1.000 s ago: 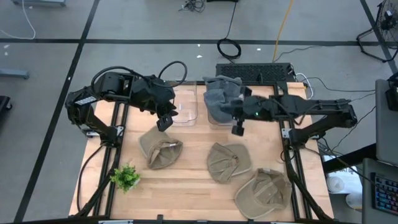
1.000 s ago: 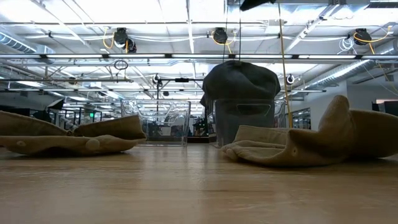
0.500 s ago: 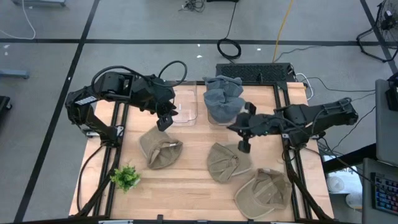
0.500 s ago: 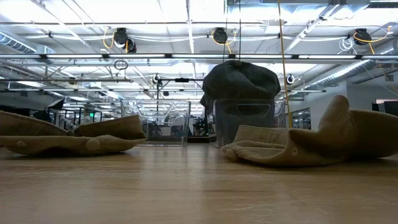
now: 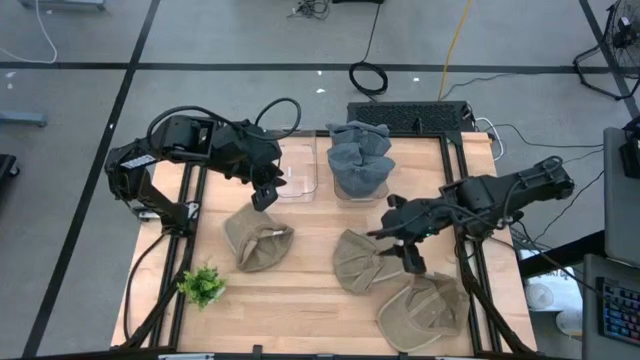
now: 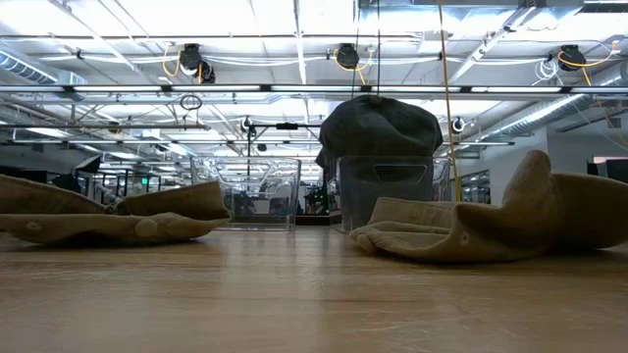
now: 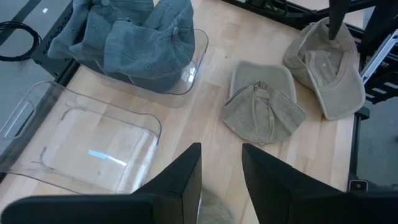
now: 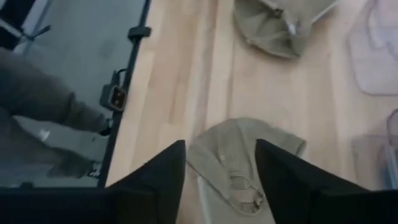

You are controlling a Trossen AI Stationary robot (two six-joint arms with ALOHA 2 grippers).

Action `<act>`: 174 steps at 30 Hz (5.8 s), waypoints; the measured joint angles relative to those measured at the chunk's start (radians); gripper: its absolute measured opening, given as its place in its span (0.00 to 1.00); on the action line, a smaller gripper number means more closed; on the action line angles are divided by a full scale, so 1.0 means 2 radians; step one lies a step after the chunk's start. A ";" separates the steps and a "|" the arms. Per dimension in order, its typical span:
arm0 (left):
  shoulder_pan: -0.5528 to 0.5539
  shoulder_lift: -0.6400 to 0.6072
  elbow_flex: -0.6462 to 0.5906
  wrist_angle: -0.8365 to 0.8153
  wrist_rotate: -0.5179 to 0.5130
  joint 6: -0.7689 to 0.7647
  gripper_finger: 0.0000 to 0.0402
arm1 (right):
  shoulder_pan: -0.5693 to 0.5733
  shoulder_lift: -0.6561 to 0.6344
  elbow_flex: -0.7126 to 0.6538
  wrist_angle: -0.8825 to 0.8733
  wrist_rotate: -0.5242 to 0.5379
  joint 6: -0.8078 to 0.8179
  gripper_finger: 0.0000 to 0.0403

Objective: Pick & Place hat
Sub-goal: Put the bottom right brown cap into the left transparent bin

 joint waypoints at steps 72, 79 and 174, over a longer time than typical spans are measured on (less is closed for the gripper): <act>0.000 0.000 0.000 0.000 0.023 -0.013 0.31 | 0.094 0.089 -0.341 0.312 -0.182 0.064 0.37; 0.000 0.000 0.000 0.000 0.023 -0.015 0.31 | 0.094 0.089 -0.341 0.313 -0.160 0.056 0.03; 0.103 -0.026 0.000 0.106 0.278 -0.057 0.31 | -0.140 -0.013 -0.086 0.516 0.248 -0.324 0.00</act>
